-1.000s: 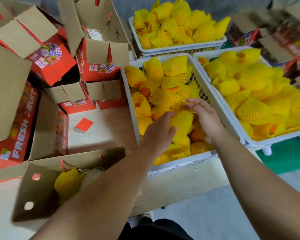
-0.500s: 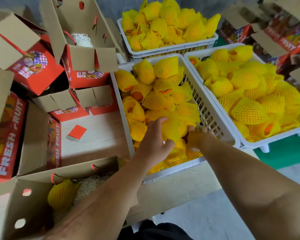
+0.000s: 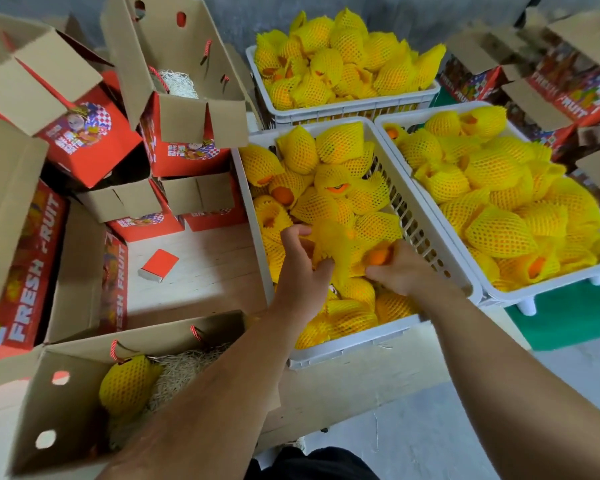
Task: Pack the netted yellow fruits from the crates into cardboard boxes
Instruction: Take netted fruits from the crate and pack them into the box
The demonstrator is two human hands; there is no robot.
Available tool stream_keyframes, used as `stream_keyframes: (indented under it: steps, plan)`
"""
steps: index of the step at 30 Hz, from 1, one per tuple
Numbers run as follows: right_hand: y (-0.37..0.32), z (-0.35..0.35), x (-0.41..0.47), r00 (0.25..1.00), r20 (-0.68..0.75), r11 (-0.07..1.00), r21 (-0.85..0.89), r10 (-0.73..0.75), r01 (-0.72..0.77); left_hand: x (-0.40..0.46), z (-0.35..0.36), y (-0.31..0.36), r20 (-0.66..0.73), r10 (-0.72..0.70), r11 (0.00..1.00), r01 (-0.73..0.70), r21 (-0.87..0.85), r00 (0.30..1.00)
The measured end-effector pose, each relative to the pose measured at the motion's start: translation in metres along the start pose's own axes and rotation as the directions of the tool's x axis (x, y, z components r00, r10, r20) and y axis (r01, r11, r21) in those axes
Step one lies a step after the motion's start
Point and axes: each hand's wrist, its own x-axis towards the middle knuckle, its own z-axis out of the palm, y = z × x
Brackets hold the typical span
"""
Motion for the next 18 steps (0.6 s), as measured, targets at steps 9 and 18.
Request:
stream_keyframes:
  steps: [9, 18]
  plan:
    - [-0.019, 0.024, -0.112, 0.906, -0.004, 0.562, 0.783, -0.423, 0.266, 0.004, 0.001, 0.010, -0.047, -0.017, 0.996, 0.021, 0.085, 0.999]
    - [-0.023, 0.025, -0.107, 0.840, 0.098, 0.707, 0.597, -0.534, 0.379, 0.011, 0.003, 0.011, 0.123, -0.232, 0.966, 0.243, -0.084, 0.965]
